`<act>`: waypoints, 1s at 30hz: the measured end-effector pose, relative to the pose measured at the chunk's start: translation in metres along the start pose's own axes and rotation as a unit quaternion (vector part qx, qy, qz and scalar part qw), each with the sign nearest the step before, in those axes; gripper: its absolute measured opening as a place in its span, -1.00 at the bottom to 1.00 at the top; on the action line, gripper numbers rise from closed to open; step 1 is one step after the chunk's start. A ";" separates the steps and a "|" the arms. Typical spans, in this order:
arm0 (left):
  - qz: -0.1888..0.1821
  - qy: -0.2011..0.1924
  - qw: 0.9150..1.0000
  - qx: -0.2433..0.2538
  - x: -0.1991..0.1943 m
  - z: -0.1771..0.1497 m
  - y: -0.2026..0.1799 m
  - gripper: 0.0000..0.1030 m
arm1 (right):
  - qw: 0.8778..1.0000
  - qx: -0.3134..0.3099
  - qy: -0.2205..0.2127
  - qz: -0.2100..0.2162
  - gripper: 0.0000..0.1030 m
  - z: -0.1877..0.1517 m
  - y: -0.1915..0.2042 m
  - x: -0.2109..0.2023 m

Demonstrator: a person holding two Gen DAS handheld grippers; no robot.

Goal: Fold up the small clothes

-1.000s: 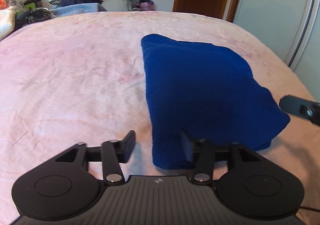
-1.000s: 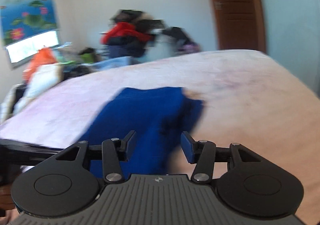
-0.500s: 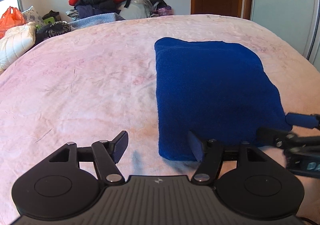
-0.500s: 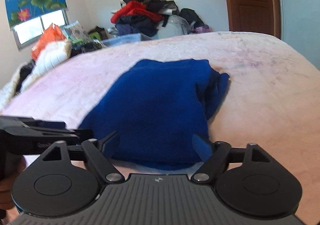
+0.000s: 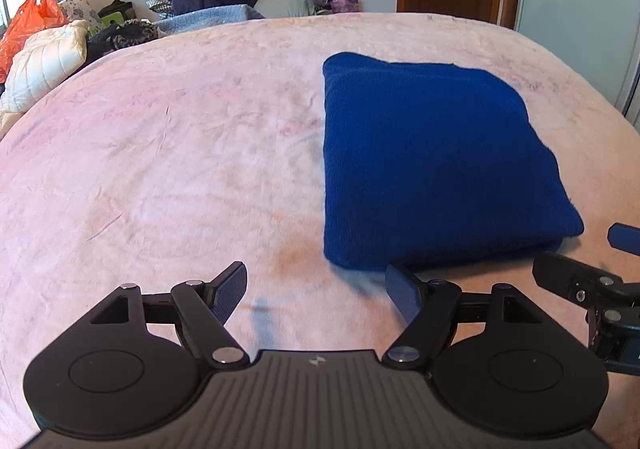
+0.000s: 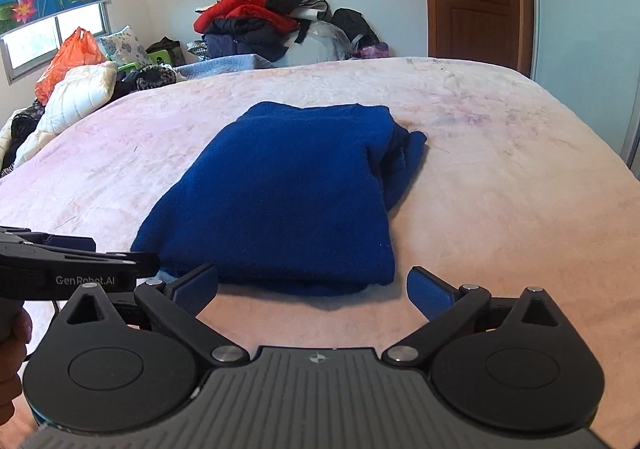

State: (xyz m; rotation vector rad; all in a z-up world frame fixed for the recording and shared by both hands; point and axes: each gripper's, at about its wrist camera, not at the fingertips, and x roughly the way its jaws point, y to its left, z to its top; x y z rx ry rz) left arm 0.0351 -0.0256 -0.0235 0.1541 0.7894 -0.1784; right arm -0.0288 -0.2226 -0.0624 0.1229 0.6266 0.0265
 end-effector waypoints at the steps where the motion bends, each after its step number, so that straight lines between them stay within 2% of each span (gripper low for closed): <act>1: 0.004 0.001 1.000 0.000 0.000 -0.002 0.000 0.48 | 1.000 0.000 0.003 0.000 0.98 -0.001 0.001 0.000; 5: 0.014 0.007 1.000 -0.001 -0.001 -0.007 0.002 0.48 | 1.000 -0.005 0.011 0.001 0.98 -0.005 0.005 -0.001; 16: 0.012 0.013 1.000 -0.005 -0.007 -0.013 0.003 0.48 | 1.000 -0.005 0.024 0.003 0.98 -0.011 0.012 -0.004; 20: 0.014 0.012 1.000 -0.009 -0.009 -0.015 0.003 0.59 | 1.000 -0.005 0.031 0.001 0.98 -0.012 0.011 -0.004; 30: 0.008 0.016 1.000 -0.021 -0.009 -0.016 0.006 0.59 | 0.999 -0.011 0.046 0.009 0.98 -0.018 0.010 -0.001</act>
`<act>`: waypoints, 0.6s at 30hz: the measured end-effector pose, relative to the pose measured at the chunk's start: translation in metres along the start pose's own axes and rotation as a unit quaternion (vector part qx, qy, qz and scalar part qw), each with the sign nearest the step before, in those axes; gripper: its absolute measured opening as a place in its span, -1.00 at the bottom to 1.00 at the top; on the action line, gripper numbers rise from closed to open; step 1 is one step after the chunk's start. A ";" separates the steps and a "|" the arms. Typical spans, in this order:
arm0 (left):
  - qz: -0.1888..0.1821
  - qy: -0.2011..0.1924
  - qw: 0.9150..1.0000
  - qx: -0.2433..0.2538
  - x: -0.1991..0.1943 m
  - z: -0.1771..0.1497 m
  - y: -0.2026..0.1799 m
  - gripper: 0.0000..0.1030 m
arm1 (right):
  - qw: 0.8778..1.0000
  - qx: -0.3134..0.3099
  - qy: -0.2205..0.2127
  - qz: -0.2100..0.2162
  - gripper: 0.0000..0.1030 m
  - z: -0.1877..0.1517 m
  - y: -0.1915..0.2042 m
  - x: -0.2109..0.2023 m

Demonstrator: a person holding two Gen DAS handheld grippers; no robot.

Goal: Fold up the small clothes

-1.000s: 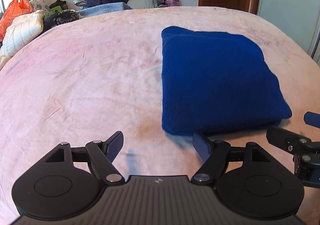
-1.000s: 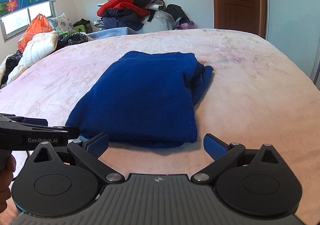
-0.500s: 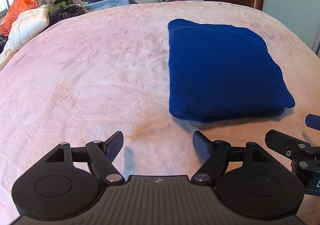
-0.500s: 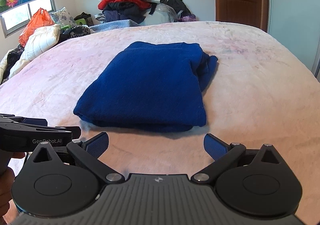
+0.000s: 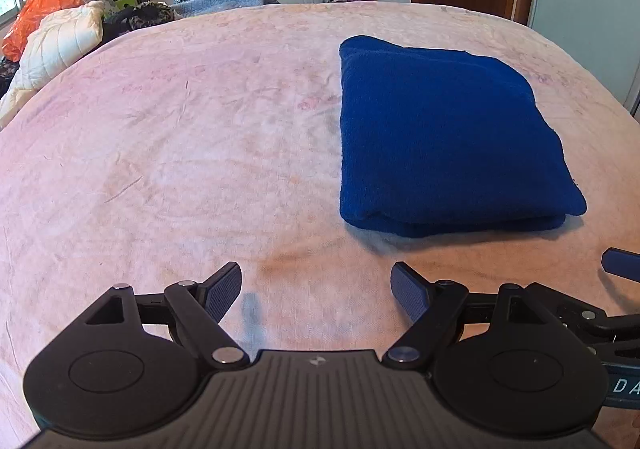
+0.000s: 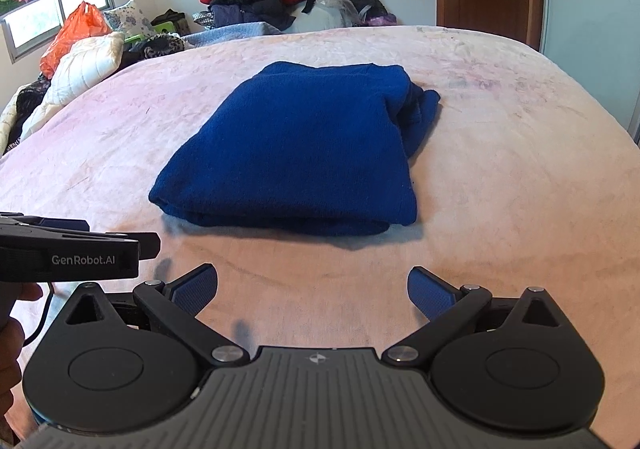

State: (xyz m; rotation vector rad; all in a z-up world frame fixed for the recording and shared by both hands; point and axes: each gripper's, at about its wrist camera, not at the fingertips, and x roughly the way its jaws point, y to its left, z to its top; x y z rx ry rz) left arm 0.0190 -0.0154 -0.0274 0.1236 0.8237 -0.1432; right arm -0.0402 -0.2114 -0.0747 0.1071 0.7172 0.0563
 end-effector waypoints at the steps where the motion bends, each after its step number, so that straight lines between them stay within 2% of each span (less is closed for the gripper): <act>1: 0.001 0.000 1.000 -0.001 0.000 0.000 0.000 0.59 | 1.000 0.000 0.000 0.000 0.98 0.000 0.000 0.000; 18: 0.003 0.007 1.000 -0.004 0.002 -0.002 0.002 0.59 | 1.000 0.000 0.004 -0.007 0.99 0.000 -0.002 -0.001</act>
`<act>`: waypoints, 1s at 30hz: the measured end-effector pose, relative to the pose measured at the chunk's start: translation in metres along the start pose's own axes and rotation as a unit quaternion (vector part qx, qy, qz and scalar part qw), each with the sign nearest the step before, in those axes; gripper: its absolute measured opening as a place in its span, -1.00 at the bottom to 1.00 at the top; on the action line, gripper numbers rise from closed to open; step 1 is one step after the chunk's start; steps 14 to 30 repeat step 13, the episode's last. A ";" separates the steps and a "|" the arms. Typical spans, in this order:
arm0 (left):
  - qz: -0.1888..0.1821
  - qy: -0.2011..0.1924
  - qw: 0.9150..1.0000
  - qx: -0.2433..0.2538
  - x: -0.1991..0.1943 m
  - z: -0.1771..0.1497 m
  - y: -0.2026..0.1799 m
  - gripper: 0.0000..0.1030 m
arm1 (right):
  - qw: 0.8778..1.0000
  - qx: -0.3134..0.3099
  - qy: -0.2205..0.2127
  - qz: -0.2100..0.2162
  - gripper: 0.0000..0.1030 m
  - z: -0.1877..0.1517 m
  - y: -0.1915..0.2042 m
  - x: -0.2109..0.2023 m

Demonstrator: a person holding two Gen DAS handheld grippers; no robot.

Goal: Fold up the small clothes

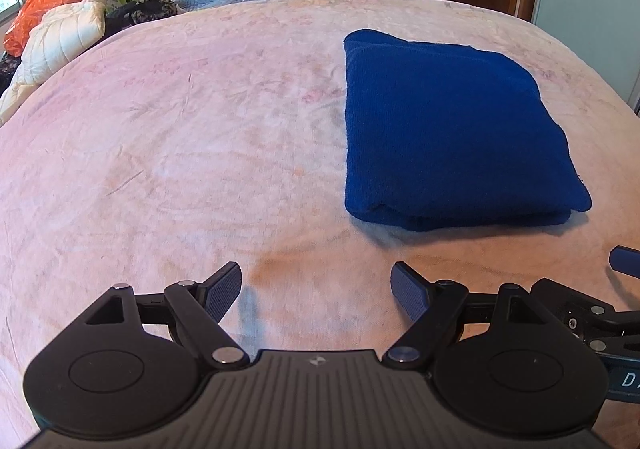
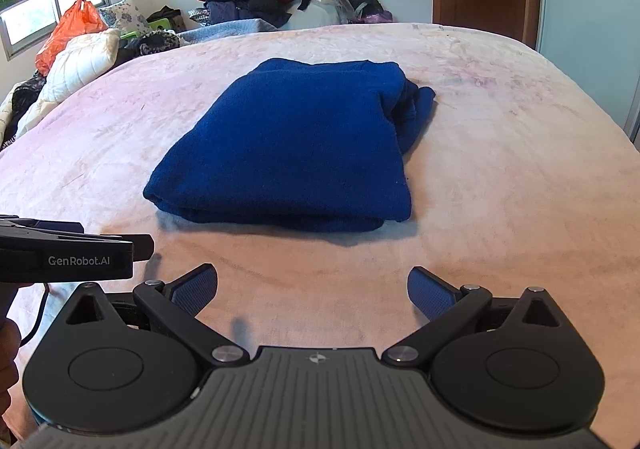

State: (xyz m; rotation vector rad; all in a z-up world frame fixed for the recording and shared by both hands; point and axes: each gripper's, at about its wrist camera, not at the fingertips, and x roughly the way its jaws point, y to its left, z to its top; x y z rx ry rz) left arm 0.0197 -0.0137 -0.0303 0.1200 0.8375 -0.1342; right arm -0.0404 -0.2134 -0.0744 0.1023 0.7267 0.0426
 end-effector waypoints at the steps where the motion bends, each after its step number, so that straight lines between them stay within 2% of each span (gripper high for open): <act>1: 0.000 0.000 1.000 -0.001 0.000 0.000 0.000 0.59 | 1.000 0.000 0.000 0.000 0.99 0.000 0.000 0.000; 8: -0.003 -0.002 1.000 -0.004 0.000 0.000 0.001 0.59 | 1.000 0.001 0.001 0.005 0.98 -0.001 0.001 0.001; 13: 0.010 -0.012 1.000 0.011 0.000 -0.001 -0.001 0.59 | 1.000 -0.007 -0.003 0.019 0.98 -0.002 0.001 0.001; 30: 0.010 -0.012 1.000 0.011 0.000 -0.001 -0.001 0.59 | 1.000 -0.007 -0.003 0.019 0.98 -0.002 0.001 0.001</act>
